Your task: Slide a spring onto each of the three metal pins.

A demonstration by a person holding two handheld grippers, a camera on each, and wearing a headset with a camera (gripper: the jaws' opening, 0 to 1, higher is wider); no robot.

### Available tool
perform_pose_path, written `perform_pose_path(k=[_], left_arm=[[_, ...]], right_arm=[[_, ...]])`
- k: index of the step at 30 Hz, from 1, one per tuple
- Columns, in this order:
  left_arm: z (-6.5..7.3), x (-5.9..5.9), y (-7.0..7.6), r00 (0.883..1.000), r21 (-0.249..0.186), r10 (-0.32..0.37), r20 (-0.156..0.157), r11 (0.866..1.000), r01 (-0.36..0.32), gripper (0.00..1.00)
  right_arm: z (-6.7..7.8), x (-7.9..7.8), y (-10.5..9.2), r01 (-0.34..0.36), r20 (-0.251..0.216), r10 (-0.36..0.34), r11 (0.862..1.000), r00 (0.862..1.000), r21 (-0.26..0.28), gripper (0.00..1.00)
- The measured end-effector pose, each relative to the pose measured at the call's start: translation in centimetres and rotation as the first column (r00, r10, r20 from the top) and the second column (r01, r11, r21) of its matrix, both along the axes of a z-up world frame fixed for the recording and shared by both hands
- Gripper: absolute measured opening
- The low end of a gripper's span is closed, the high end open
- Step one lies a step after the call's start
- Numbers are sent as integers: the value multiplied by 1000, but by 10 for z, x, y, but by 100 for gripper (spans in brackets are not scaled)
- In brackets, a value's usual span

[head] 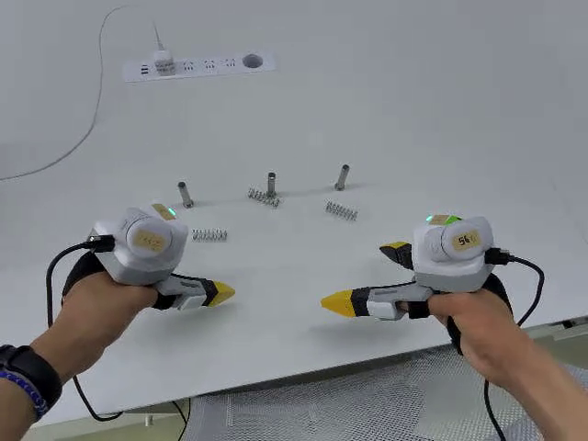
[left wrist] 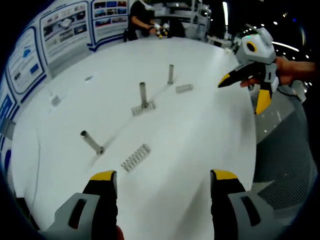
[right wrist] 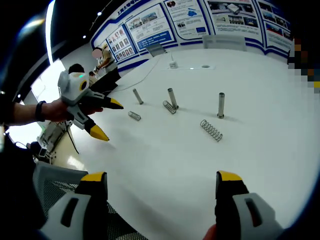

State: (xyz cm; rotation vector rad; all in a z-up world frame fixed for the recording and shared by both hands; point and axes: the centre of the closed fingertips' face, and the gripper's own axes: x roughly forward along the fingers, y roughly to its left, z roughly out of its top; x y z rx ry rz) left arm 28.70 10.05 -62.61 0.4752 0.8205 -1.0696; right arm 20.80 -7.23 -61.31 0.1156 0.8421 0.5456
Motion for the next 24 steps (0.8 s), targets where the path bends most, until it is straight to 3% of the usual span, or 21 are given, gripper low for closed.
perform_pose_path(k=[13,24], left_arm=[[-11,9,-9,999,13,-32,-11,999,32,75],[-17,18,-12,998,22,-61,-1,998,61,70]], right_arm=[[-2,-1,-2,6,-8,-6,1000,1000,5,91],[-4,-2,-1,1,-13,-1,1000,1000,7,91]])
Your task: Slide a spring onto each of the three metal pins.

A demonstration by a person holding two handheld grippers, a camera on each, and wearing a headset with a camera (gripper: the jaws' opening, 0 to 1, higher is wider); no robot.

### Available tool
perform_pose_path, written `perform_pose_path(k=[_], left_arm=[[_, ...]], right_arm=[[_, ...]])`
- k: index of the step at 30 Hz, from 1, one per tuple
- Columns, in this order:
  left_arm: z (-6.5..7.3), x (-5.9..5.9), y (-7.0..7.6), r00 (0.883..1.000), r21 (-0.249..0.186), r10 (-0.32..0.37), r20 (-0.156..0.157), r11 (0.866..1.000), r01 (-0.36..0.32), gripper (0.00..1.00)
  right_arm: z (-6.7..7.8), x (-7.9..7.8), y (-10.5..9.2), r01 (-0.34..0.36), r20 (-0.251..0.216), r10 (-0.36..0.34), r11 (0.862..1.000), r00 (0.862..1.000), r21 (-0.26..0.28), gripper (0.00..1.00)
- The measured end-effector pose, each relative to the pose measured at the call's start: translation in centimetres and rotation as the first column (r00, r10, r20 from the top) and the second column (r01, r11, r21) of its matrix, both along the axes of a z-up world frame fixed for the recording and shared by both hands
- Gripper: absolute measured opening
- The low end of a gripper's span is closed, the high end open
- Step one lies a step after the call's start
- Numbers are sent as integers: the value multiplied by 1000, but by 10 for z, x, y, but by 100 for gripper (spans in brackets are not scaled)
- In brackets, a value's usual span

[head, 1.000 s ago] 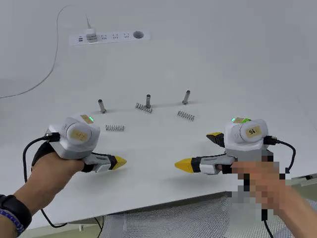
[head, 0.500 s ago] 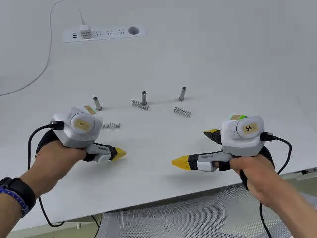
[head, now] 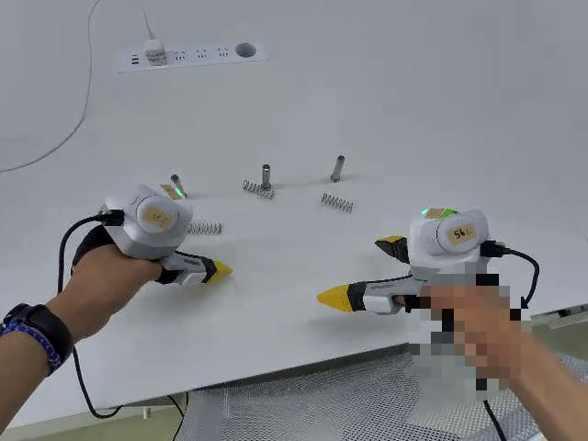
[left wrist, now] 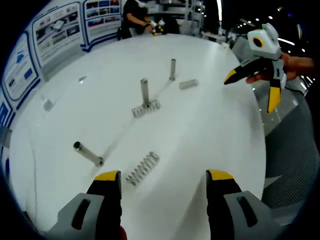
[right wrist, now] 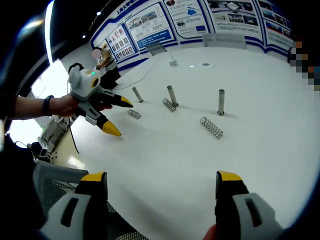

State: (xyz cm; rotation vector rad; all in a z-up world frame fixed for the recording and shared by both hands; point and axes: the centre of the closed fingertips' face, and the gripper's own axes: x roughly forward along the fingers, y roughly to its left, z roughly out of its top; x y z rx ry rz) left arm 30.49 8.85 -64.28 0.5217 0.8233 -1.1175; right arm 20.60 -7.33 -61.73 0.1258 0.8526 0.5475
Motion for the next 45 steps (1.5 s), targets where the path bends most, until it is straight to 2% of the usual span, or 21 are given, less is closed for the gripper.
perform_pose_path(k=[2,10,14,17,20,23,24,29,33,35,36,39,41,43,45], left_arm=[[-2,0,0,1000,11,-18,4,1000,18,67],[-3,-5,-1,999,7,-37,-8,999,37,56],[-5,-8,0,998,23,-59,6,998,59,48],[-5,-9,0,998,23,-61,5,998,61,40],[-8,-6,4,998,49,-58,19,997,57,35],[-11,-3,5,999,58,-38,20,998,36,30],[-12,-2,4,1000,50,-23,13,999,22,29],[-12,1,3,1000,48,2,21,999,-3,26],[-14,13,8,995,20,95,12,995,-95,17],[-15,16,10,992,21,123,7,992,-123,11],[-16,16,9,991,12,131,-10,991,-131,11],[-17,15,9,993,11,117,0,993,-117,11],[-17,15,9,987,-18,160,-31,987,-160,11],[-15,12,10,984,-26,170,-50,985,-171,11],[-13,7,13,983,-23,175,-55,984,-176,10]], right_arm=[[0,0,0,3,0,-3,1000,1000,1,91],[0,1,1,1,-1,-1,1000,1000,2,91],[0,2,2,-1,-2,1,1000,1000,3,90],[0,2,2,-4,-1,4,1000,1000,3,90],[1,3,3,-3,1,3,1000,1000,5,90],[2,4,3,0,4,0,1000,1000,7,90],[3,4,3,0,5,0,1000,1000,7,90],[3,3,5,0,7,0,1000,1000,9,90],[3,1,4,4,7,-5,1000,1000,9,90],[3,1,3,10,8,-10,1000,1000,11,90],[3,2,3,12,9,-12,1000,1000,12,90],[6,3,6,20,13,-20,999,1000,35,88],[9,4,9,29,18,-30,998,999,59,87],[11,4,11,20,22,-21,998,1000,54,86],[11,4,12,6,22,-7,999,1000,46,85]])
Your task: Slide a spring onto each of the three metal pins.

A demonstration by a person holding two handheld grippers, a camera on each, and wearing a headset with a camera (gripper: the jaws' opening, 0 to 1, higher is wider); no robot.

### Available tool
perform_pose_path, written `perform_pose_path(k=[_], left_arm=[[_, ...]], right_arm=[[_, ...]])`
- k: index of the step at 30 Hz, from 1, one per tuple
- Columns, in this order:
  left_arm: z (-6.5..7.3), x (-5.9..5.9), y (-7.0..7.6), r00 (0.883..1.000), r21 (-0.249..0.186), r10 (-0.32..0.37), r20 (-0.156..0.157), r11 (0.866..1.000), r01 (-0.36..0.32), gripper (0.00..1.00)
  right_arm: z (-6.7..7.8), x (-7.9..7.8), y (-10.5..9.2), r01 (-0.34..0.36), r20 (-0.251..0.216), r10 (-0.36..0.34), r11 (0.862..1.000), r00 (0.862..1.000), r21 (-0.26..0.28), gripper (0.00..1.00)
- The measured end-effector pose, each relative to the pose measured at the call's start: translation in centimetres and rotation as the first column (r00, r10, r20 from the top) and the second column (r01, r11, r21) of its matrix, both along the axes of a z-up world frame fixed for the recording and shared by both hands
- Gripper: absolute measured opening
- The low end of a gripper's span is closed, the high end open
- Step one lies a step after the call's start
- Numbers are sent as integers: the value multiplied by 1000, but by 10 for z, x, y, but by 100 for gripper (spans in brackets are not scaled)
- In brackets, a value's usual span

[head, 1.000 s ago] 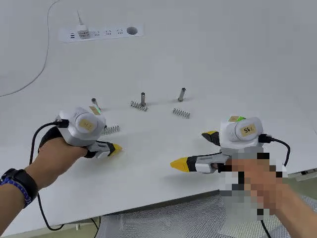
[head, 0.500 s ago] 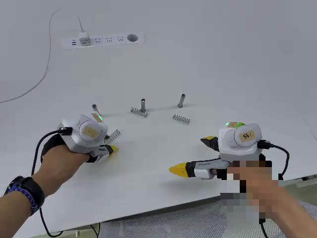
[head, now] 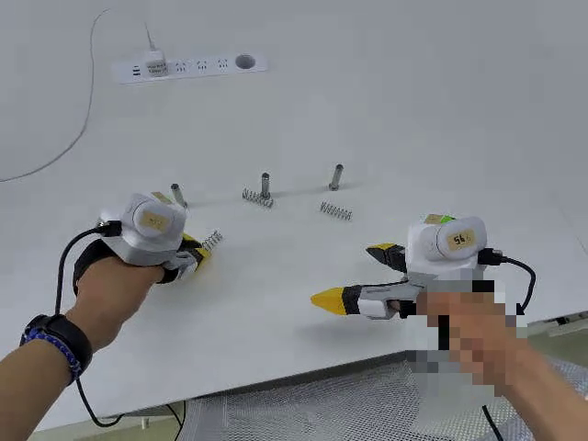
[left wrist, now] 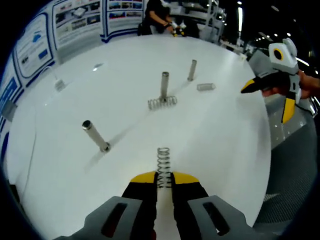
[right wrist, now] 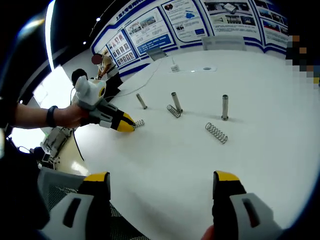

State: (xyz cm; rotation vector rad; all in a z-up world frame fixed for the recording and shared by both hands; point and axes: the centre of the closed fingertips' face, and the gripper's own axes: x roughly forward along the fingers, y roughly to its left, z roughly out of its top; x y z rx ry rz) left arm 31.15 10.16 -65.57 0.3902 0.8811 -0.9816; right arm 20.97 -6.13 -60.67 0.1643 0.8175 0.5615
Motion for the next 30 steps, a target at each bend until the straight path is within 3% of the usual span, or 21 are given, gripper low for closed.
perform_pose_path(k=[7,14,25,30], left_arm=[[11,-19,7,1000,-19,10,-6,1000,-10,10],[19,-36,13,1000,-34,13,-8,999,-13,10],[32,-48,14,1000,-63,29,-13,998,-29,10],[36,-49,8,1000,-70,10,-1,998,-10,10]], right_arm=[[6,1,13,-61,21,61,998,998,1,84],[3,-1,31,-104,11,104,994,995,18,83],[0,-11,44,-150,-8,151,988,989,38,82],[7,-7,46,-149,11,149,986,989,72,76]])
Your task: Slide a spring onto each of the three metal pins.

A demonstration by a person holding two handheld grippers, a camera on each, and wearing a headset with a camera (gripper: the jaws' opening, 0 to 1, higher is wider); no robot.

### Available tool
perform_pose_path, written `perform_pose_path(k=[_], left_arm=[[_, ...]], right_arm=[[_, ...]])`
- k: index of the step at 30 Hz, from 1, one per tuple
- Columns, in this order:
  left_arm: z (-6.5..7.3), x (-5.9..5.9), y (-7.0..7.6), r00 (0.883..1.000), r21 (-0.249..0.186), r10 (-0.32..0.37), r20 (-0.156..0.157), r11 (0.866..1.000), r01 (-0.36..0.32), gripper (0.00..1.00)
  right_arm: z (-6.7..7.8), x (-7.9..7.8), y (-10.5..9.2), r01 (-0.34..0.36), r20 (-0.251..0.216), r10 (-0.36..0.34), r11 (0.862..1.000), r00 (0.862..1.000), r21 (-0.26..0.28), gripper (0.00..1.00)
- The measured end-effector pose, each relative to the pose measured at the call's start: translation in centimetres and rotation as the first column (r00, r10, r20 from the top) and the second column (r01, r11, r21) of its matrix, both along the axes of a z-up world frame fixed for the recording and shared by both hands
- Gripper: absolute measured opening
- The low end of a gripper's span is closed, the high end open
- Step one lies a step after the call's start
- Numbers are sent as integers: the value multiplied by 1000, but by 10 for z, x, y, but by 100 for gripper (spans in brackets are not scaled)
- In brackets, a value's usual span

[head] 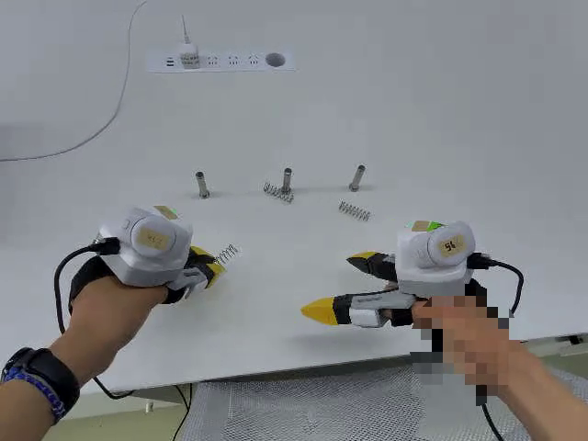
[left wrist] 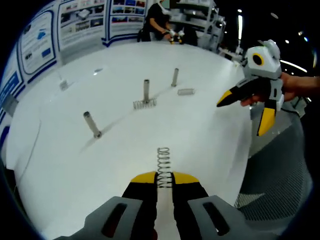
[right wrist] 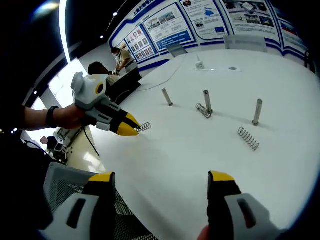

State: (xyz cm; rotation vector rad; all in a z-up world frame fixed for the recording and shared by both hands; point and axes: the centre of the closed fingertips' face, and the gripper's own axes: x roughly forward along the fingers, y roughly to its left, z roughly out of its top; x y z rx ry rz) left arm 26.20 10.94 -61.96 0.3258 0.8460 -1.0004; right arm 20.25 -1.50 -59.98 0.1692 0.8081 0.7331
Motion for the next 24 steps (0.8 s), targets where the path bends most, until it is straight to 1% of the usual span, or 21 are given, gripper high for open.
perform_pose_path(k=[3,11,16,18,20,22,24], left_arm=[[5,-1,-5,1000,-22,-5,0,1000,5,10],[20,-2,-16,999,-38,-38,32,999,39,10],[24,-2,-22,997,-44,-57,45,997,59,10],[26,-3,-24,997,-45,-67,49,997,69,10],[25,-3,-26,996,-48,-74,51,996,76,10],[28,-4,-29,995,-51,-81,54,995,84,10],[29,-5,-31,995,-54,-88,55,994,91,10]], right_arm=[[1,3,0,11,-1,-11,1000,1000,13,76],[4,7,3,14,-3,-13,999,1000,37,75],[8,13,6,10,3,-10,999,1000,50,74],[10,17,6,11,11,-11,998,1000,60,72],[15,21,8,15,21,-17,997,1000,82,68],[19,24,9,17,26,-20,995,999,97,66],[20,27,10,19,30,-22,994,999,105,63]])
